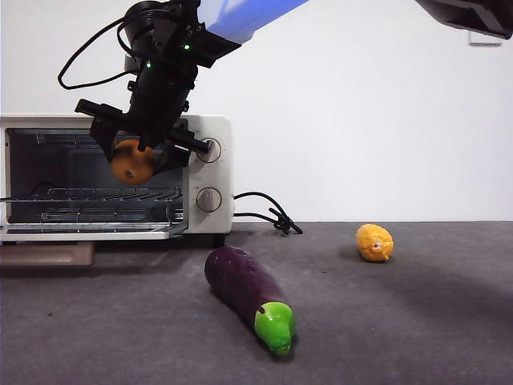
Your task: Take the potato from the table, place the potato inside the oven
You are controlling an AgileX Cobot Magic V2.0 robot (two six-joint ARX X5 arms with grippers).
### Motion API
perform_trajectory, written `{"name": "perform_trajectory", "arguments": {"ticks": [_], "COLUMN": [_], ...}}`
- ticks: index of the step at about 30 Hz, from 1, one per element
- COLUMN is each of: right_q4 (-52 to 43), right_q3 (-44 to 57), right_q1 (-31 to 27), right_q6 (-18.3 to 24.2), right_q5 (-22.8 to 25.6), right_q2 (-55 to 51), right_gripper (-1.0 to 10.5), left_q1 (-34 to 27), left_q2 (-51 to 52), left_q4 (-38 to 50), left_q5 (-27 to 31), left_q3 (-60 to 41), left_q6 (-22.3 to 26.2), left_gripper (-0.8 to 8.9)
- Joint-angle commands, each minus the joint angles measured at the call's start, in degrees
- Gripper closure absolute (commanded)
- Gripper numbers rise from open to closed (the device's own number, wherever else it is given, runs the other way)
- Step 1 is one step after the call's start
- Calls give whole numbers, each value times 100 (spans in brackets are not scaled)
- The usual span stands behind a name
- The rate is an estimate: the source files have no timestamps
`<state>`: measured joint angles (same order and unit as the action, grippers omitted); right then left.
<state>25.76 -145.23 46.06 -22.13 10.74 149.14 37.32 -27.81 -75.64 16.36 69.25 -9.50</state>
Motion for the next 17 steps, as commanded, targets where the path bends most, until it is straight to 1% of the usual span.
{"name": "perform_trajectory", "arguments": {"ticks": [1,5,7,9,11,12,15,16,17], "right_q4": [-22,46,42,42,46,46,52,63,81], "right_q3": [24,24,24,24,24,24,24,24,24], "right_q1": [0,0,0,0,0,0,0,0,0], "right_q6": [-46,-85,-87,-87,-87,-87,-87,-87,-92], "right_q5": [39,46,46,70,70,72,83,81,81], "right_q2": [188,188,188,188,188,188,188,188,188], "right_gripper": [883,747,713,702,647,609,394,352,344], "left_q1": [13,13,13,13,13,13,13,13,13], "left_q2": [-13,-33,-33,-33,-33,-33,-33,-33,-33], "left_q4": [22,22,22,22,22,22,22,22,22], "left_q5": [20,20,17,17,17,17,17,17,17], "left_q3": [-33,-33,-33,-33,-33,-33,-33,-33,-33], "left_q6": [77,77,74,74,72,72,72,74,74], "left_gripper": [818,818,818,818,818,818,818,818,818]}}
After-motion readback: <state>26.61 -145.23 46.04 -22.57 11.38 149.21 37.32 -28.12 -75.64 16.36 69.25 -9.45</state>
